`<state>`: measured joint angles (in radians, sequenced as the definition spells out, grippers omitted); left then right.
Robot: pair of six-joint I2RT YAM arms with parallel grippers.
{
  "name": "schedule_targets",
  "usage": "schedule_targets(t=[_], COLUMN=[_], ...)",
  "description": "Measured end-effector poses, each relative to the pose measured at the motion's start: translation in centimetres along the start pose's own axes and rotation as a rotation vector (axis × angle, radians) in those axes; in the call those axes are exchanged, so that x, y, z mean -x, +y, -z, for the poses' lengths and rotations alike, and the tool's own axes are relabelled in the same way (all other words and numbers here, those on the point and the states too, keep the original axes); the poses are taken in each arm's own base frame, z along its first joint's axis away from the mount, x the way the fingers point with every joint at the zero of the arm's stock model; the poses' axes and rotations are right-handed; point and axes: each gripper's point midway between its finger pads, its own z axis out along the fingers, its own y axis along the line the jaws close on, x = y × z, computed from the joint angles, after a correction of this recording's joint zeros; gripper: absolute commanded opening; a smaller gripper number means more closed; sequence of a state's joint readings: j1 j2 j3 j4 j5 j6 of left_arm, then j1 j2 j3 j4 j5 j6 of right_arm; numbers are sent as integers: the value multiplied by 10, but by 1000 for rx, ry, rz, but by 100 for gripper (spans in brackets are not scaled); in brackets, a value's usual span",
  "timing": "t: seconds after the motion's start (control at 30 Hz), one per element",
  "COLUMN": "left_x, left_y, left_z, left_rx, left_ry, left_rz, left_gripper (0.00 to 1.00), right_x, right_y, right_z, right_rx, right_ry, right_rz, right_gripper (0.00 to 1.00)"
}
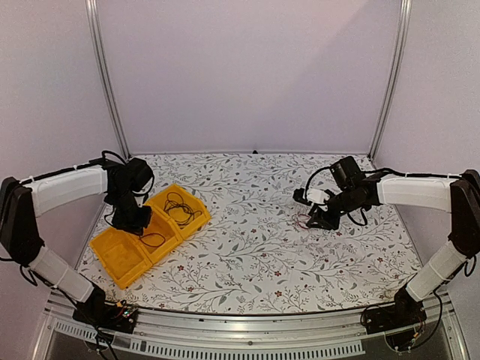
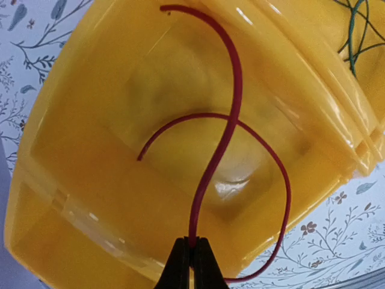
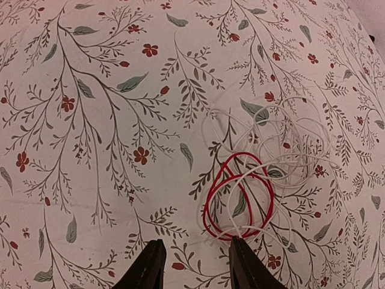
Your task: Untangle the cables
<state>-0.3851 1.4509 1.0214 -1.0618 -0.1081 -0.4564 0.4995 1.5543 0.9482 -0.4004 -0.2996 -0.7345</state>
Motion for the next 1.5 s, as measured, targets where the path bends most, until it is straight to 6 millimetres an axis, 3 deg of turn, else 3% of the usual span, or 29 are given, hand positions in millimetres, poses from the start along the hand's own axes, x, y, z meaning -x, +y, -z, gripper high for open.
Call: schedule_targets(t=[0.13,0.27,0.3,0.43,0.57,0.73,1.0,1.07,1.17,1.3,1.37,1.5], left_x=[3,3,3,6,14,42,78,88,97,107,116,129], left_y=[-6,-6,-6,-4,-5,-6,-14,-34,-87,-147,-168,-199], left_z=[-29,-33,-32,-32,-30,0,78,101,137,173,181,175], left_rx=[18,23,24,35,42,46,-6,-43,-150,-346,-441,-541], left_ry=[60,71,65,55,36,-61,-292,-388,-573,-801,-905,-1000], left_rz=[-15,-22,-24,-37,-44,-35,-58,-134,-307,-430,-451,-503], left_gripper=[0,0,3,31,43,49,51,55,62,64,63,62], right_x=[-1,-2,-2,-3,-4,-4,-6,-8,-7,2,8,12], right_y=[0,0,0,1,1,1,-2,-6,-17,-24,-24,-20], right_z=[0,0,0,-2,-3,-3,-2,0,5,10,12,8], right_rx=[-3,-3,-4,-2,-1,-2,-12,-16,-34,-37,-22,11], right_ry=[4,8,8,14,20,21,24,21,5,-25,-44,-43], right_rz=[0,1,2,6,7,8,-16,-39,-80,-106,-108,-114], right_gripper=[41,41,41,41,41,41,40,39,37,35,35,34])
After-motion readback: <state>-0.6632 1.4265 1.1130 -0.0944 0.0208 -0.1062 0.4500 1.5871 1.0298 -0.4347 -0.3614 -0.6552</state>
